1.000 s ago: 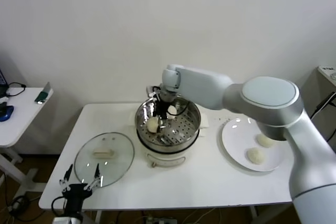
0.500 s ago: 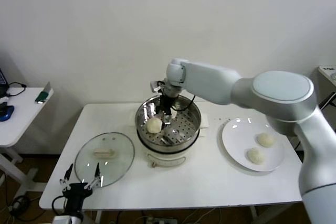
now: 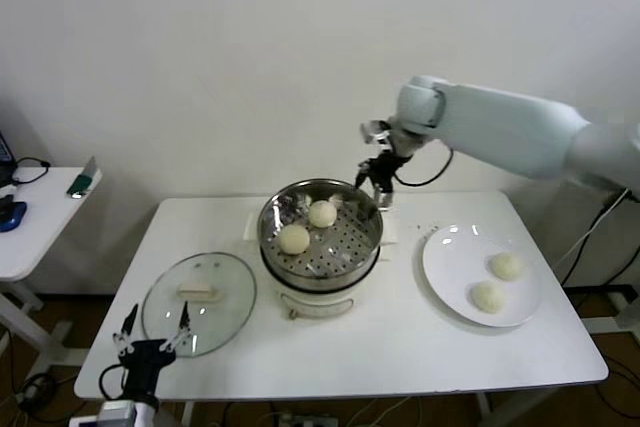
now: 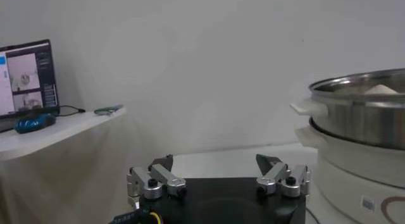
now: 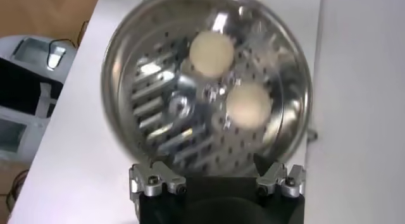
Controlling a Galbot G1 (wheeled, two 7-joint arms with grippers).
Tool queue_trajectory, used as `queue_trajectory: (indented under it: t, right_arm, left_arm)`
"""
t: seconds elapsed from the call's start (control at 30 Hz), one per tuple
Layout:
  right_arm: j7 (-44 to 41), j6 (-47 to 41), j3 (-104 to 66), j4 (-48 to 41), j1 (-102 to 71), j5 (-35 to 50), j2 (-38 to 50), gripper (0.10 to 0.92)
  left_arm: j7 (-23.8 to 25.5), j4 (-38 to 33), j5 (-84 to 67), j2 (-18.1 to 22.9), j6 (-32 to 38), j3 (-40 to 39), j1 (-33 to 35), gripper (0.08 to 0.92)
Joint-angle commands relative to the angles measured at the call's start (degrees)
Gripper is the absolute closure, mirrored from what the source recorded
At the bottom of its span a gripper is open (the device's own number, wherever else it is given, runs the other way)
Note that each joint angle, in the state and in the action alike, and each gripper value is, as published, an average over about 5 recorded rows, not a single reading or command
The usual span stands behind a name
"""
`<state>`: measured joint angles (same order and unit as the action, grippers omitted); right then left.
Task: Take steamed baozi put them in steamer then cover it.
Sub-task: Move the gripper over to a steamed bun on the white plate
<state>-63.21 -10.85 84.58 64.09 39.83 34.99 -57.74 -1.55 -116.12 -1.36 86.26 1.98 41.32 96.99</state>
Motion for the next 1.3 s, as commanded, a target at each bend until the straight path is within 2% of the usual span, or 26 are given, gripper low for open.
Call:
queue_trajectory:
  t: [0.03,0.27,0.63,1.3]
  right_arm:
    - [-0.2,0.8,-5.5,9.7,-9.4,-13.2,21.0,0.203]
    - [-1.6,4.6,-18.1,6.8,-24.9,-26.5,27.5,0.203]
    - [-2.1,7.0,-29.8,0.2,-38.5,-34.7,25.2,0.203]
    - [-2.0,8.8,-31.4,-8.6,-39.4,-37.9,17.3,0.203]
  left_arm:
    - [-0.6,-0.4,0.0,0.1,-1.1,0.1,-0.6,0.177]
    - [-1.3,-0.7,0.5,0.2,-1.7,0.3,-0.2,0.177]
    - [-1.4,-0.8,2.3,0.7,-1.8,0.1,0.3,0.177]
    - [-1.3,-0.3,2.9,1.1,-1.3,0.6,1.3,0.177]
